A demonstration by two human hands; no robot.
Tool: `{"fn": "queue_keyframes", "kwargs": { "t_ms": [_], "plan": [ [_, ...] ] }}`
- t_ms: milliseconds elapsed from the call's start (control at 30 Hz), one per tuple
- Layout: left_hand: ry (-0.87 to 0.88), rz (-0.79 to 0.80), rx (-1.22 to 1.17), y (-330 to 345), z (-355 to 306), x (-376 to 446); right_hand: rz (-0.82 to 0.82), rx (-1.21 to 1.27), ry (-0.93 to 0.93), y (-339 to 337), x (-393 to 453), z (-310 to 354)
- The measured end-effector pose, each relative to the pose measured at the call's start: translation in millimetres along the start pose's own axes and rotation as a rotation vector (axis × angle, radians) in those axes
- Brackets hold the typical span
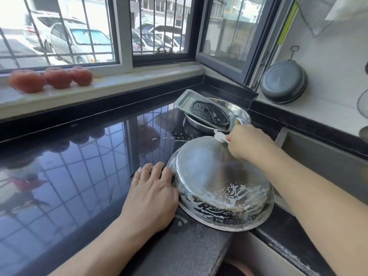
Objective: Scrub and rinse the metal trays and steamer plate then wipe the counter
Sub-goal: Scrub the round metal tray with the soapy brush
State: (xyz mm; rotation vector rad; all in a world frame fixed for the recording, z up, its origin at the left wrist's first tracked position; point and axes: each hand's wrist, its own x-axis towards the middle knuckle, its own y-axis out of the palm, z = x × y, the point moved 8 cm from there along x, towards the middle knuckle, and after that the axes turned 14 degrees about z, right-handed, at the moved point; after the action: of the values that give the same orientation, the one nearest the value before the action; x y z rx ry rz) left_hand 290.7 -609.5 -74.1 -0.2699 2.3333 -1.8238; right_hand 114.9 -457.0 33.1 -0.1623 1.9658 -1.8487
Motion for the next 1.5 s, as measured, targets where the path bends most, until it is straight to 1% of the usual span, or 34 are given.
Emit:
{"fn": "queue_keyframes", "kwargs": {
  "t_ms": [33, 100, 133, 167, 233, 267, 333, 367, 400, 433, 500, 533, 567, 633, 667, 700, 733, 800, 833, 933, 967, 1000, 1067, 1100, 1133, 1200, 1233, 1267, 1333, 1367, 1467, 1500],
  "plan": [
    [-0.005, 0.011, -0.003, -1.0, -1.0, -0.3, 0.042, 0.003, -0.055, 4.3, -2.0, 8.0],
    [-0.023, 0.056, -0.020, -0.4, -1.8, 0.5, 0.169, 0.056, -0.231, 19.0, -12.7, 32.9],
    [-0.033, 0.082, -0.026, 1.1, -1.1, 1.2, 0.203, 0.087, -0.262, 20.5, -12.8, 35.4],
    [-0.043, 0.102, -0.029, 1.8, -1.1, 1.5, 0.192, 0.079, -0.226, 13.7, -9.7, 30.6],
    [-0.049, 0.112, -0.031, 0.2, -2.2, 0.4, 0.088, -0.008, -0.092, 0.4, -2.0, 9.7],
    [-0.051, 0.112, -0.031, -0.4, -2.6, -0.1, 0.072, -0.036, -0.068, -0.7, -0.4, 4.8],
    [-0.054, 0.121, -0.035, -0.9, -3.8, -0.5, 0.158, -0.087, -0.196, 10.0, -11.5, 26.2],
    [-0.053, 0.123, -0.041, -0.7, -3.9, -0.2, 0.204, -0.050, -0.289, 17.8, -17.8, 37.9],
    [-0.052, 0.123, -0.044, -0.4, -3.5, 0.4, 0.247, 0.006, -0.322, 21.5, -19.9, 41.7],
    [-0.053, 0.122, -0.045, 0.0, -2.6, 0.8, 0.230, 0.015, -0.310, 16.3, -16.7, 38.7],
    [-0.052, 0.114, -0.039, 0.4, -2.0, 0.3, 0.130, -0.067, -0.208, 4.2, -5.7, 20.9],
    [-0.050, 0.111, -0.038, 0.5, -2.3, -0.5, 0.106, -0.087, -0.184, 2.7, -3.9, 15.7],
    [-0.049, 0.112, -0.039, 0.1, -2.9, -1.1, 0.123, -0.080, -0.236, 6.0, -9.4, 21.8],
    [-0.052, 0.121, -0.042, -0.1, -3.4, -0.8, 0.215, -0.022, -0.422, 23.1, -30.2, 48.5],
    [-0.055, 0.122, -0.046, -0.4, -3.3, 0.0, 0.250, 0.009, -0.464, 28.1, -34.4, 53.8],
    [-0.056, 0.119, -0.048, -1.0, -3.1, 0.2, 0.236, 0.002, -0.449, 25.6, -30.0, 50.5],
    [-0.056, 0.117, -0.046, -1.7, -3.3, 0.0, 0.203, -0.011, -0.395, 20.3, -19.8, 41.6],
    [-0.053, 0.118, -0.036, -1.9, -4.5, -1.2, 0.098, -0.090, -0.241, 7.3, -5.3, 17.7],
    [-0.054, 0.123, -0.033, -1.5, -4.6, -1.8, 0.102, -0.085, -0.248, 8.8, -5.1, 16.7],
    [-0.055, 0.131, -0.031, -0.7, -3.7, -1.0, 0.207, 0.000, -0.458, 26.3, -27.3, 43.2],
    [-0.054, 0.129, -0.032, -1.3, -3.2, -0.3, 0.199, 0.008, -0.463, 25.0, -27.2, 42.1],
    [-0.054, 0.129, -0.029, -1.2, -2.7, 0.1, 0.177, 0.007, -0.428, 20.7, -21.3, 35.4],
    [-0.050, 0.134, -0.023, -1.4, -4.2, -0.8, 0.103, -0.038, -0.267, 10.0, -8.5, 10.1],
    [-0.049, 0.136, -0.024, -1.6, -4.8, -1.4, 0.099, -0.056, -0.266, 12.0, -10.0, 8.2],
    [-0.048, 0.138, -0.024, -2.0, -5.3, -1.9, 0.119, -0.057, -0.323, 17.1, -17.8, 16.2],
    [-0.044, 0.135, -0.013, -2.7, -6.0, -1.3, 0.209, -0.046, -0.481, 34.3, -43.4, 41.5],
    [-0.042, 0.134, -0.006, -2.3, -5.7, -0.7, 0.201, -0.061, -0.491, 34.9, -46.5, 44.9],
    [-0.040, 0.134, 0.000, -1.9, -5.6, -0.5, 0.151, -0.092, -0.448, 27.3, -40.3, 39.5],
    [-0.032, 0.136, 0.009, -0.7, -6.3, -1.2, 0.070, -0.110, -0.280, 9.1, -24.0, 13.9],
    [-0.030, 0.139, 0.008, -1.0, -6.8, -1.8, 0.076, -0.105, -0.271, 8.8, -24.0, 10.1],
    [-0.031, 0.145, -0.008, -1.9, -6.9, -1.5, 0.183, -0.101, -0.469, 33.7, -51.5, 39.6],
    [-0.033, 0.142, -0.011, -2.3, -6.7, -0.8, 0.194, -0.107, -0.495, 37.9, -55.1, 43.5]
  ]
}}
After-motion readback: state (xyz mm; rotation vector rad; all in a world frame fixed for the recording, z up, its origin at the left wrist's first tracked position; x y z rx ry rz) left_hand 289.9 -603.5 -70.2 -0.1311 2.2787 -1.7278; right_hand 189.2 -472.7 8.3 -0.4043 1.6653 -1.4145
